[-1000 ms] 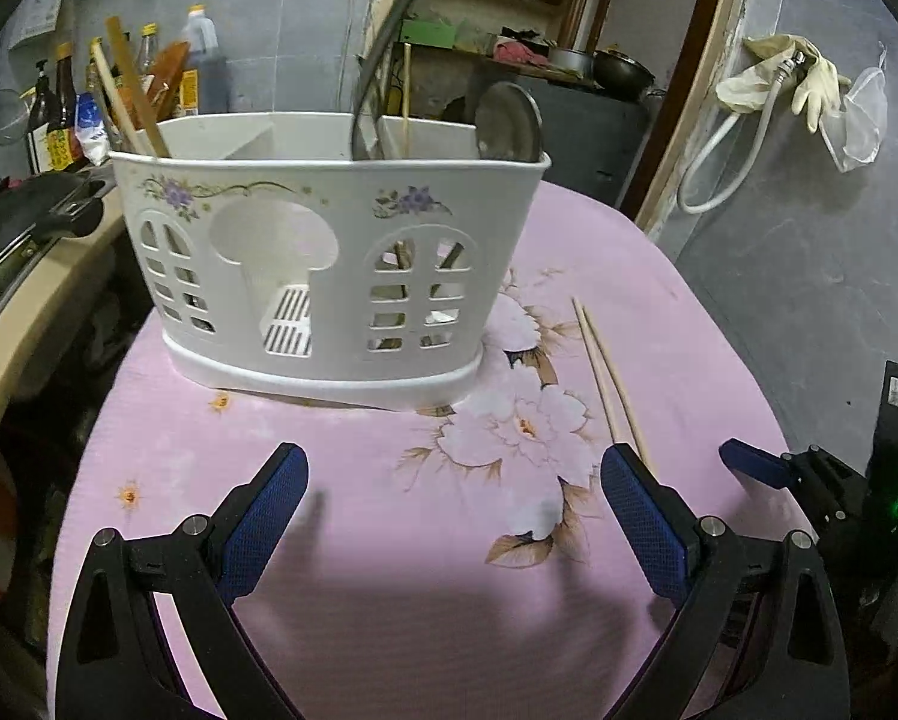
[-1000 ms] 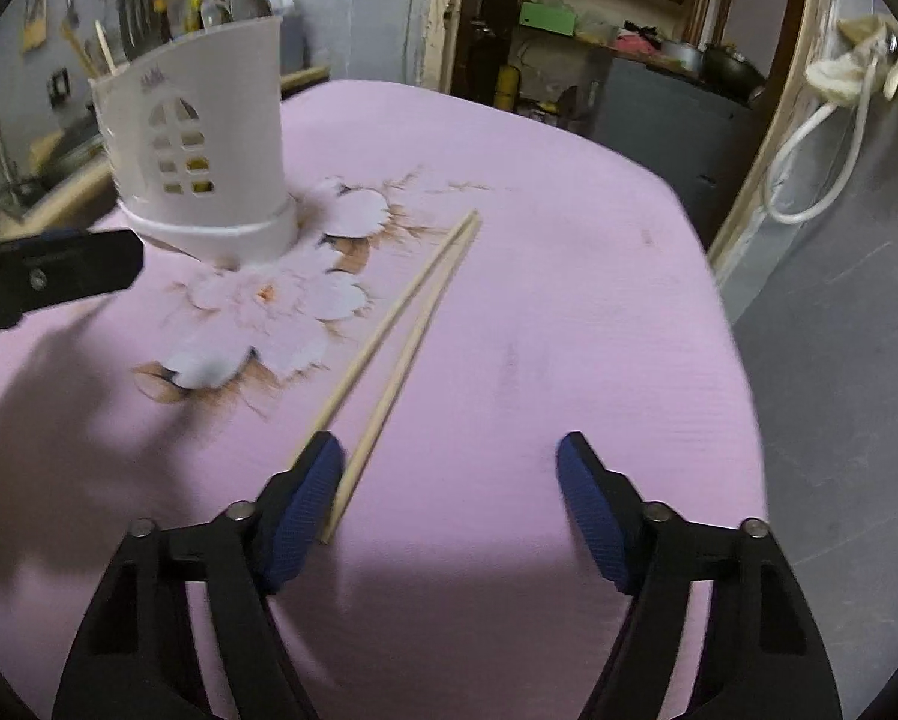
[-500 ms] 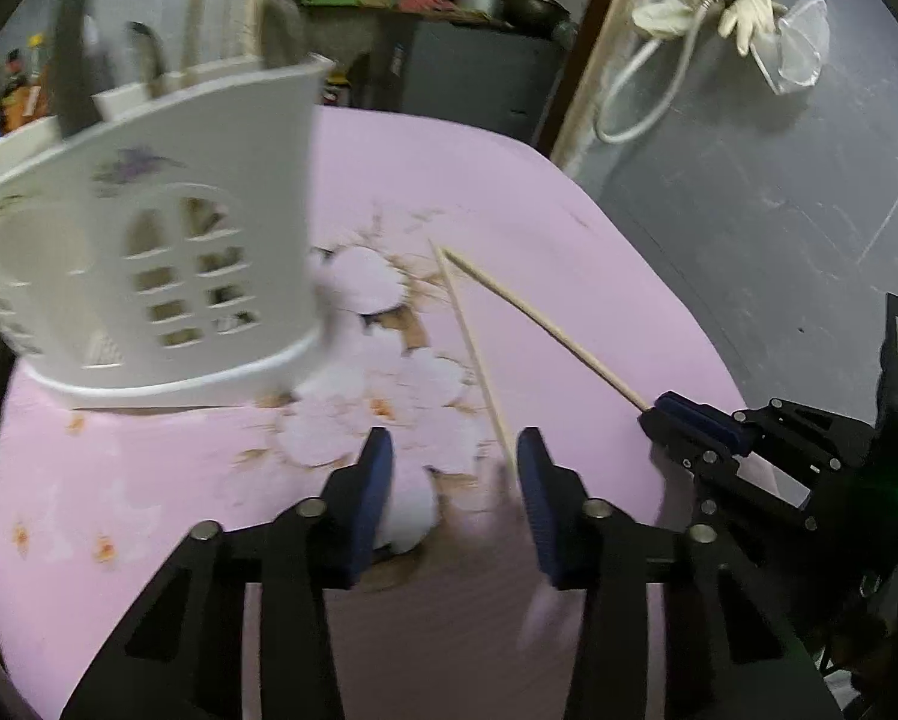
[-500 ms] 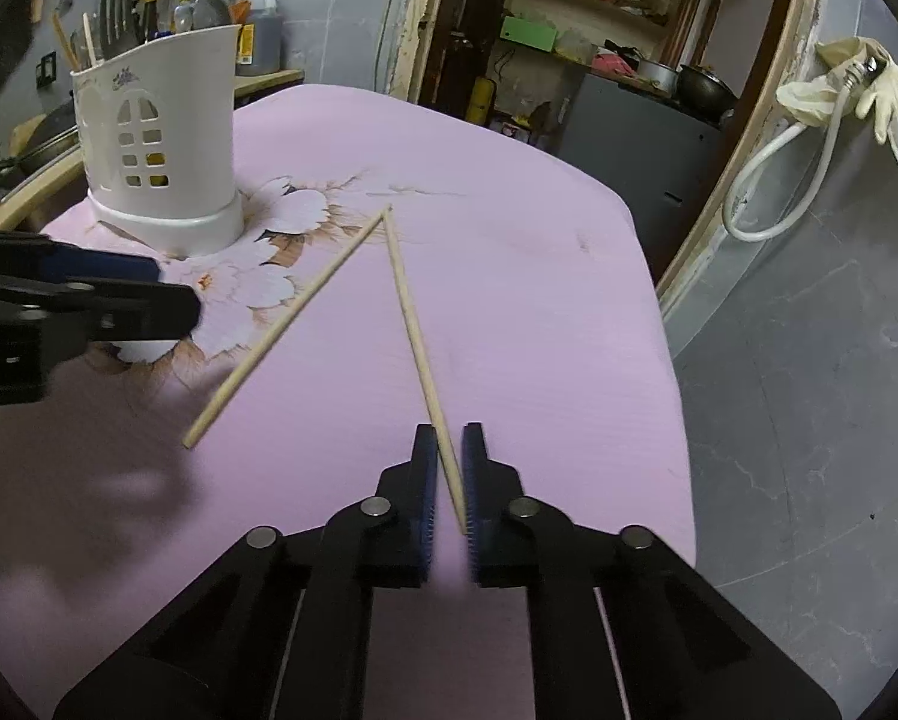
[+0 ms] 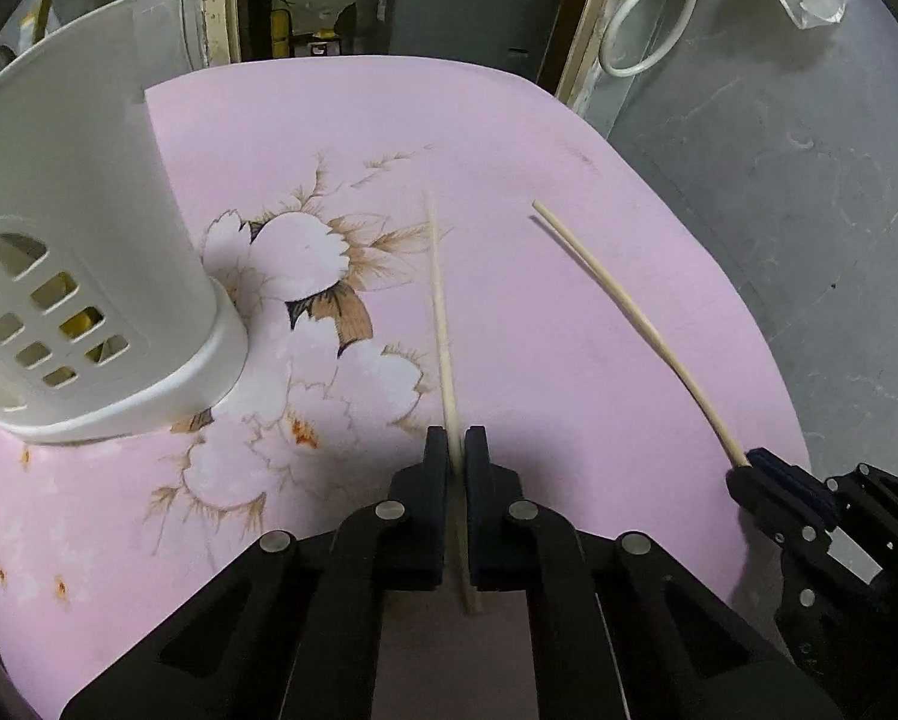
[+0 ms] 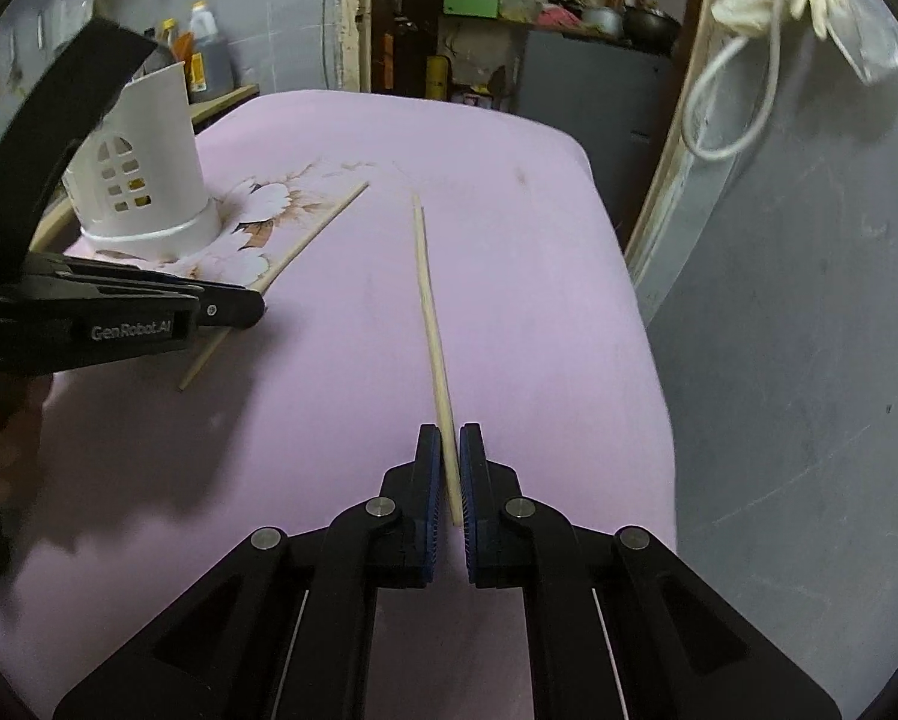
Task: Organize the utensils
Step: 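Lift both held chopsticks and carry them over the caddy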
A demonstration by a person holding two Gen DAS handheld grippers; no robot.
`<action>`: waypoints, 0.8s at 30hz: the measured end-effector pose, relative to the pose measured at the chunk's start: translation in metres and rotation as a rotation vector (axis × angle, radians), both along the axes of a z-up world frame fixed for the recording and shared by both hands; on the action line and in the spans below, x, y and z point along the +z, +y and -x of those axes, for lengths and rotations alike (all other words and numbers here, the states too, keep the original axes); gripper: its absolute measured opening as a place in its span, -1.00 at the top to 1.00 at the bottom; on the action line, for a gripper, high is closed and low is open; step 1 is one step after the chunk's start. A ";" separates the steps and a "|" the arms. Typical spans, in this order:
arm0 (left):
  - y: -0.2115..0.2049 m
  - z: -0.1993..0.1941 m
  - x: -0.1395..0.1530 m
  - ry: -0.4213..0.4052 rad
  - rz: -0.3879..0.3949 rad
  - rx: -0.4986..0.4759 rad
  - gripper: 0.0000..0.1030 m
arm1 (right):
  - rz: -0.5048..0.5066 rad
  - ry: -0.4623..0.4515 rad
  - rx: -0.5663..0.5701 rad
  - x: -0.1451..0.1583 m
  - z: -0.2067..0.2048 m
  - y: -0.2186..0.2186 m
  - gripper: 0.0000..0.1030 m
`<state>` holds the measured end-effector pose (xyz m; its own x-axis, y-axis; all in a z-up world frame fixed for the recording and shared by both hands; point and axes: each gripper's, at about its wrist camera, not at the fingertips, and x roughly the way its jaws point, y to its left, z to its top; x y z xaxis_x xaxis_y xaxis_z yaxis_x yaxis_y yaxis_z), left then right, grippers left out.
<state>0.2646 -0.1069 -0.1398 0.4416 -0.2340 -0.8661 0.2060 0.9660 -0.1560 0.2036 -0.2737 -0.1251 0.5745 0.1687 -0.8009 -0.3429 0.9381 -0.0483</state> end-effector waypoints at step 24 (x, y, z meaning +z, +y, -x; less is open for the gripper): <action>0.052 0.055 0.016 0.010 0.066 0.073 0.37 | -0.062 0.073 0.145 0.001 -0.070 0.018 0.58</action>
